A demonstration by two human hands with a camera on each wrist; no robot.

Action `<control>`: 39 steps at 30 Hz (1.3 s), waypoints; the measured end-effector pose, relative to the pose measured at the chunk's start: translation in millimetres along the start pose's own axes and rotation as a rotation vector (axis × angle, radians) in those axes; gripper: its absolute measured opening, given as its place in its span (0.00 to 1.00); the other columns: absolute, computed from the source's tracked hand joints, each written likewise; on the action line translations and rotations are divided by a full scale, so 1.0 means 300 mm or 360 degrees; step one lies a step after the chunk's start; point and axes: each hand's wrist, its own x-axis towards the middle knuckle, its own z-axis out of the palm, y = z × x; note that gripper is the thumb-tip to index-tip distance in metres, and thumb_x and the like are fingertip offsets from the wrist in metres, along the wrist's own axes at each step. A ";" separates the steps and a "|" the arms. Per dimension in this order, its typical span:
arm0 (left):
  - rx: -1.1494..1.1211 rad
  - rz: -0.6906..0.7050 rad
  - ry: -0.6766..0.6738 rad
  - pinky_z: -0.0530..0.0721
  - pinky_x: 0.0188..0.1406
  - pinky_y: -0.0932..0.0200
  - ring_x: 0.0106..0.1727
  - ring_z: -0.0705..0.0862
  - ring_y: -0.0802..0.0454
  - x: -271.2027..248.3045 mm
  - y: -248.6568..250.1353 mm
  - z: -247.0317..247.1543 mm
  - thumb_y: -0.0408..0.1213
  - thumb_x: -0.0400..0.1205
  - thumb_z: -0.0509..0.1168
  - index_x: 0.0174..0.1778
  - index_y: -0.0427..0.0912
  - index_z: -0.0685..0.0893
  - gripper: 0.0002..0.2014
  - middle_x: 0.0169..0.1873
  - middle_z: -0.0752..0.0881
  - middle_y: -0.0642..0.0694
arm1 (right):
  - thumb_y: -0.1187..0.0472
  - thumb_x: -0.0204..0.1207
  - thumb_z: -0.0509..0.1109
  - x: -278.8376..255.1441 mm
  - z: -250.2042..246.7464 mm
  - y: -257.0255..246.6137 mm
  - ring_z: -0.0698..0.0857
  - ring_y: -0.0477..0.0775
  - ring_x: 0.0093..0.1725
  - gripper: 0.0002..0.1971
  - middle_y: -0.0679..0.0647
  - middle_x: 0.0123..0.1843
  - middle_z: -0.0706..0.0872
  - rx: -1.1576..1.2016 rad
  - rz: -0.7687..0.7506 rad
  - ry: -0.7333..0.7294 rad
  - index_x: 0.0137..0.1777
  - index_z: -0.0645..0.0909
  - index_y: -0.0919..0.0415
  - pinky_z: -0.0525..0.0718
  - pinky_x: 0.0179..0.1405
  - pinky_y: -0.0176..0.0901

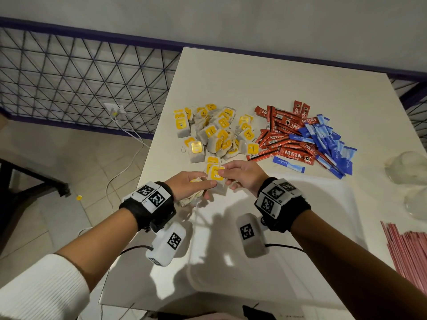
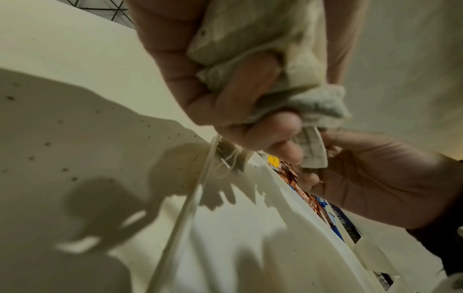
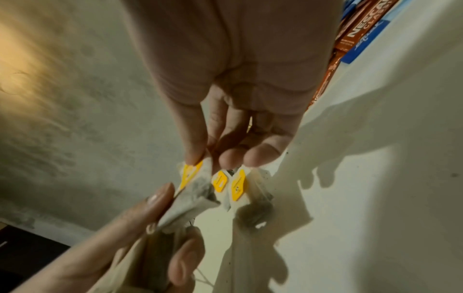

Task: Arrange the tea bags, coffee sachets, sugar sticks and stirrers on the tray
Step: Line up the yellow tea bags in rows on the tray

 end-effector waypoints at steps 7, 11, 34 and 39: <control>-0.0043 -0.0048 -0.0001 0.76 0.43 0.73 0.32 0.82 0.65 -0.006 -0.049 0.016 0.49 0.84 0.58 0.40 0.49 0.88 0.15 0.26 0.87 0.54 | 0.65 0.76 0.70 0.011 0.014 0.016 0.72 0.48 0.27 0.07 0.56 0.29 0.76 -0.0056 0.0075 0.0039 0.51 0.78 0.65 0.72 0.26 0.35; -0.0062 -0.0012 0.0000 0.77 0.47 0.69 0.33 0.83 0.61 -0.010 -0.052 -0.005 0.44 0.86 0.56 0.38 0.37 0.86 0.19 0.25 0.86 0.53 | 0.68 0.77 0.68 0.005 0.012 0.019 0.76 0.44 0.21 0.05 0.57 0.29 0.77 0.0100 0.0074 0.0009 0.51 0.77 0.67 0.75 0.22 0.32; 0.0434 -0.0115 0.0073 0.79 0.58 0.58 0.51 0.84 0.49 0.091 -0.039 -0.133 0.46 0.72 0.72 0.42 0.49 0.88 0.07 0.48 0.89 0.45 | 0.68 0.73 0.72 0.093 0.086 0.011 0.82 0.56 0.31 0.08 0.60 0.30 0.82 -0.0180 0.0182 0.0269 0.36 0.77 0.57 0.85 0.56 0.56; 0.0563 -0.0068 0.0054 0.77 0.40 0.63 0.36 0.80 0.57 0.119 -0.025 -0.117 0.48 0.70 0.76 0.39 0.49 0.84 0.10 0.35 0.84 0.50 | 0.65 0.73 0.73 0.098 0.093 0.018 0.82 0.54 0.29 0.10 0.57 0.29 0.82 -0.0233 0.0136 0.0338 0.37 0.74 0.55 0.86 0.49 0.54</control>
